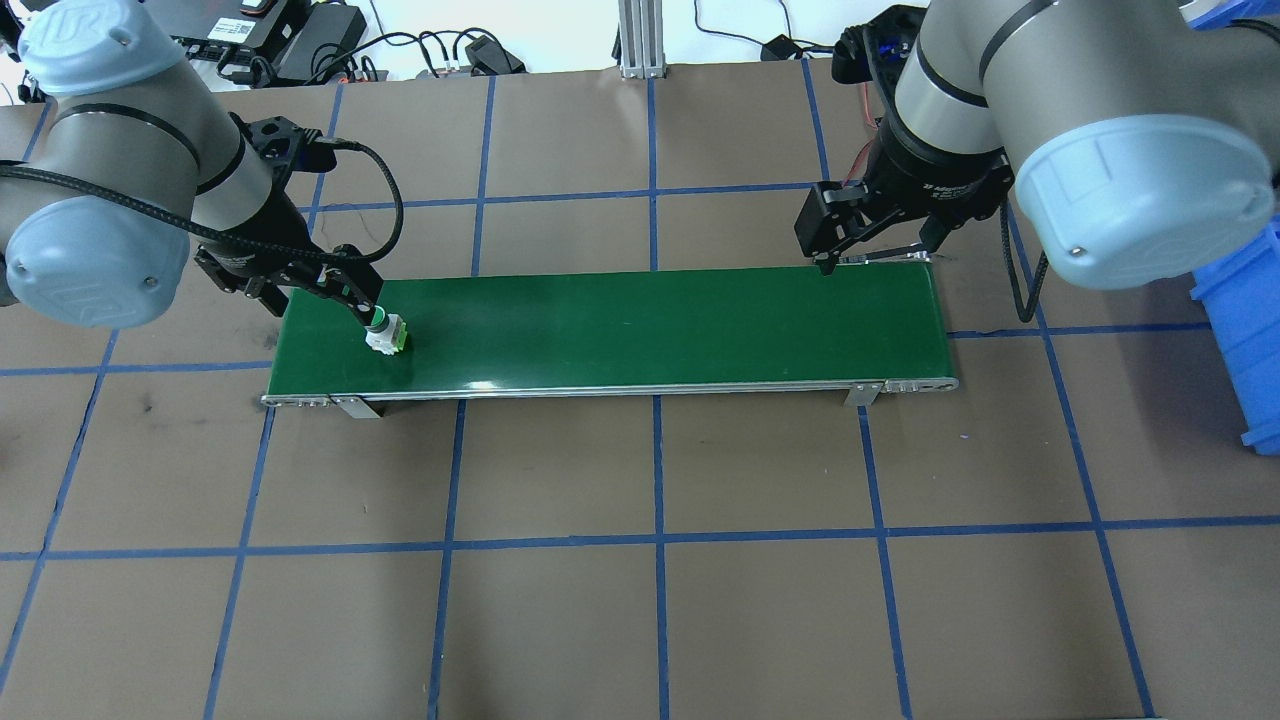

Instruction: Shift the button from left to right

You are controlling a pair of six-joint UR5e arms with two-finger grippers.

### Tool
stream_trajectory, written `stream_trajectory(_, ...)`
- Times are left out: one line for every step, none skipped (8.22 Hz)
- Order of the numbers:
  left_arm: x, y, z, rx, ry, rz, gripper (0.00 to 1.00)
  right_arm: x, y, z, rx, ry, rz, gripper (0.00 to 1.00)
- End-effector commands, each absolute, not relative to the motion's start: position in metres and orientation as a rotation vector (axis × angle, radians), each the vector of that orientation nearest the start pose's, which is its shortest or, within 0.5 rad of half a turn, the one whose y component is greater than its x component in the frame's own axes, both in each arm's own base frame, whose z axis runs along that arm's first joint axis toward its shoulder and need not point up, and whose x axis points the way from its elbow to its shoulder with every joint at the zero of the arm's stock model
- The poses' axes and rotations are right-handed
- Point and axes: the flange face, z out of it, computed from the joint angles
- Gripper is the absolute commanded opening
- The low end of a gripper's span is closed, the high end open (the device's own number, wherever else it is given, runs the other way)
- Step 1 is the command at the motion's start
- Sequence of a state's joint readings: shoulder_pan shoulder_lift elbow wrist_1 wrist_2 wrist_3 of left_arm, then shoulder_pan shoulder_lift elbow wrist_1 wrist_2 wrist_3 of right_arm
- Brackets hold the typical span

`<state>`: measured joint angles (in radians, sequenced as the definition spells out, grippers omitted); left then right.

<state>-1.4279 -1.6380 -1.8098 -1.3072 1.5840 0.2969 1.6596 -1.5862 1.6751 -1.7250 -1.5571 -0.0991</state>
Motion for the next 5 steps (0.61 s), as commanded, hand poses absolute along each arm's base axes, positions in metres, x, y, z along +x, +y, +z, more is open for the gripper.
stream_trajectory(-0.057,-0.507,0.366,0.233,3.088,0.102,1.0,0.176,-0.478,0.457,-0.296,3.126,-0.099,0.99)
stream_trajectory(-0.057,-0.503,0.377,0.241,3.081,0.076,1.0,0.176,-0.478,0.457,-0.296,3.128,-0.099,1.0)
stream_trajectory(-0.059,-0.499,0.377,0.23,3.098,0.072,1.0,0.176,-0.478,0.457,-0.293,3.127,-0.101,1.0)
stream_trajectory(-0.063,-0.501,0.386,0.231,3.126,0.02,1.0,0.177,-0.479,0.457,-0.293,3.118,-0.101,1.0)
stream_trajectory(-0.07,-0.497,0.389,0.252,3.13,0.023,1.0,0.177,-0.479,0.457,-0.293,3.117,-0.101,1.0)
